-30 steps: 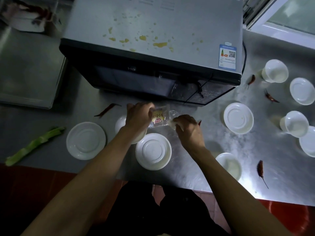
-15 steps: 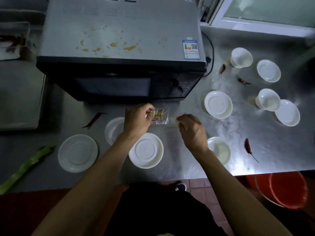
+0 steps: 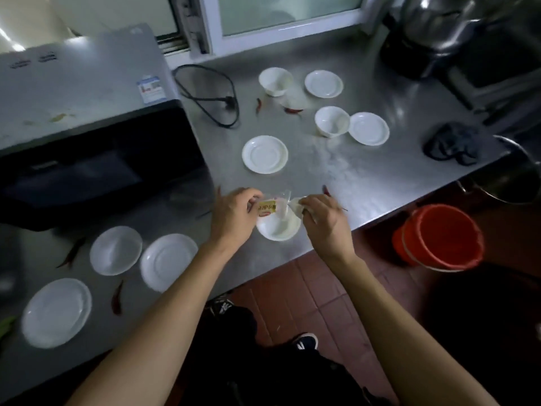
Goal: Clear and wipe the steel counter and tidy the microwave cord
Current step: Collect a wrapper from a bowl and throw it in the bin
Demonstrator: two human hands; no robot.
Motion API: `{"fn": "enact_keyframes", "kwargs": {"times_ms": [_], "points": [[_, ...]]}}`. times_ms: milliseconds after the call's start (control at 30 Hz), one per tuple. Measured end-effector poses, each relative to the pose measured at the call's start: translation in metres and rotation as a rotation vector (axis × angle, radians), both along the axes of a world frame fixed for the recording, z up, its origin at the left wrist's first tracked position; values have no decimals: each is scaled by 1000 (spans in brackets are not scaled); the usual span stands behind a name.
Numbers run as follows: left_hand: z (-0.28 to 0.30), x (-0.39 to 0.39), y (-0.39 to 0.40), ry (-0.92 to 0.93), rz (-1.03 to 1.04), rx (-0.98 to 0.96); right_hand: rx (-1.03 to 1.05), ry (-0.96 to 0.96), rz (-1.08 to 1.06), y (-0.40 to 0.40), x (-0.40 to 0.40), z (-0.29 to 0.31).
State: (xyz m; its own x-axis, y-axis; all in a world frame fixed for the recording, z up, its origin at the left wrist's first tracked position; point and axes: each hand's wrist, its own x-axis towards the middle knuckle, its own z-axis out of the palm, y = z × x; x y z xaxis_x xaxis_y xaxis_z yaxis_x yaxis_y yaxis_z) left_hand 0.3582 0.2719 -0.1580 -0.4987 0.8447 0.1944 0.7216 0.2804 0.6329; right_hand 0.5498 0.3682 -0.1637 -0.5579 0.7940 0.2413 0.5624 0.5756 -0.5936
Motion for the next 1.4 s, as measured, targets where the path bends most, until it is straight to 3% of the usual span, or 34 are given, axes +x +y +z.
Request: {"fn": "enact_keyframes", "kwargs": {"times_ms": [567,867,1400], "points": [[17,281,122,141,-497,22,0,-3,-497,18,308,4],[-9,355,190,127,-709,-96,-59,-98,-668,34,380,-17],[-36,445,367,-9,-858,-230,-174,-219,-856,176,442,-29]]}}
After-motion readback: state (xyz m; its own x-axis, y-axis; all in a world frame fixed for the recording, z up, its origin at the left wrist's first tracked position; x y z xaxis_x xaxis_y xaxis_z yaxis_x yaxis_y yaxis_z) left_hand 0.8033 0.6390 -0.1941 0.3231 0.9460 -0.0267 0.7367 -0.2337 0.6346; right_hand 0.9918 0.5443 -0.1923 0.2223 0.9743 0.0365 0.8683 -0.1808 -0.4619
